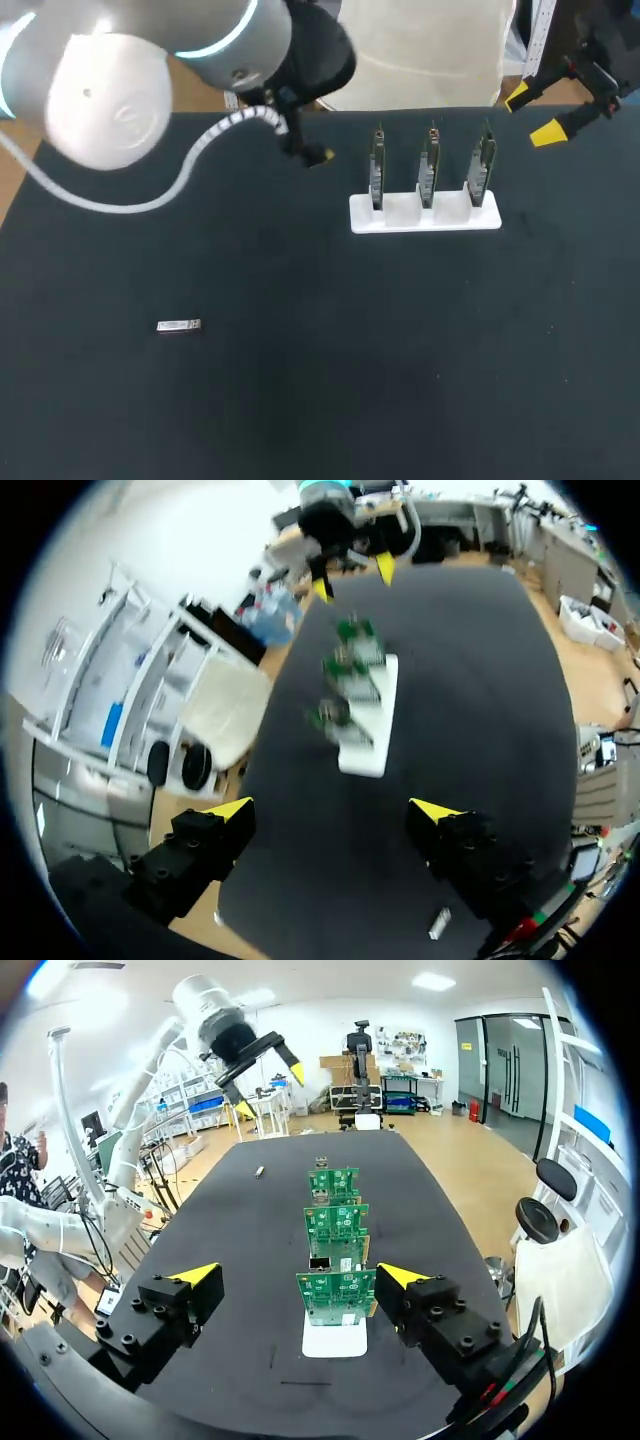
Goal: Pick up the optical module with the left hand, and insert it into the network port with the right hand.
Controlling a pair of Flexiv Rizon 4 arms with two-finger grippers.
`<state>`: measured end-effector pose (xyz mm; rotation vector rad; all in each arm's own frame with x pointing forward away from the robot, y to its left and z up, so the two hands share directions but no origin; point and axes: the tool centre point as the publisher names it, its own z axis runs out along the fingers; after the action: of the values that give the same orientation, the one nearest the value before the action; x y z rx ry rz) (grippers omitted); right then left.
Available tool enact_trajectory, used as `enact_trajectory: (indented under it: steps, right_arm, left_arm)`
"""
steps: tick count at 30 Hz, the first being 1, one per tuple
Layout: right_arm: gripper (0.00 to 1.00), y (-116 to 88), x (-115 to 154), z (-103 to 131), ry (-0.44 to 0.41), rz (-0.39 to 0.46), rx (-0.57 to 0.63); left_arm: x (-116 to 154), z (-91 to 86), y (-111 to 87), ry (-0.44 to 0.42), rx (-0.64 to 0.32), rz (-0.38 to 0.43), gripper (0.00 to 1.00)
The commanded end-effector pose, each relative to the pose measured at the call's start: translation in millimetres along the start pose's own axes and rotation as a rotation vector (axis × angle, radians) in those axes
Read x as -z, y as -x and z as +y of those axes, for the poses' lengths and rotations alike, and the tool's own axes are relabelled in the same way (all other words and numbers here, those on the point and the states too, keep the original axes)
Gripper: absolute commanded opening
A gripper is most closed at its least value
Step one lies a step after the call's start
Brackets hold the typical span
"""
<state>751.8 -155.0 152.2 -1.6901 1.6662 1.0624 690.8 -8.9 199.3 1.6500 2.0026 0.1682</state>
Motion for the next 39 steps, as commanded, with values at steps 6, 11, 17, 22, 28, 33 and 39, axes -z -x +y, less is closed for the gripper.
enact_trajectory:
  steps: [6,11,17,22,28,33,39]
  right_arm:
    - [1.00,-0.3,-0.8,2.0,-0.006,-0.001,0.002]
    - [1.00,-0.3,-0.8,2.0,-0.006,-0.001,0.002]
    - [1.00,-0.3,-0.8,2.0,-0.006,-0.001,0.002]
    - [1.00,-0.3,-0.8,2.0,-0.006,-0.001,0.002]
    - [1.00,-0.3,-0.8,2.0,-0.006,-0.001,0.002]
    - [1.00,-0.3,-0.8,2.0,-0.006,-0.001,0.002]
    - [1.00,-0.3,-0.8,2.0,-0.006,-0.001,0.002]
  left_arm:
    - [56.5,-39.5,-71.8,0.049,0.048,0.380,1.00]
    - [47.7,-66.7,-104.3,-0.050,0.055,0.433,1.00]
    - [42.7,-97.3,-138.1,-0.149,0.094,0.481,1.00]
    - [36.3,-125.3,-165.0,-0.233,0.114,0.484,1.00]
    - [30.9,-152.2,-184.9,-0.274,0.122,0.469,1.00]
    - [20.0,-170.7,-199.7,-0.326,0.103,0.413,1.00]
    - [2.7,-182.5,-212.5,-0.370,0.073,0.397,1.00]
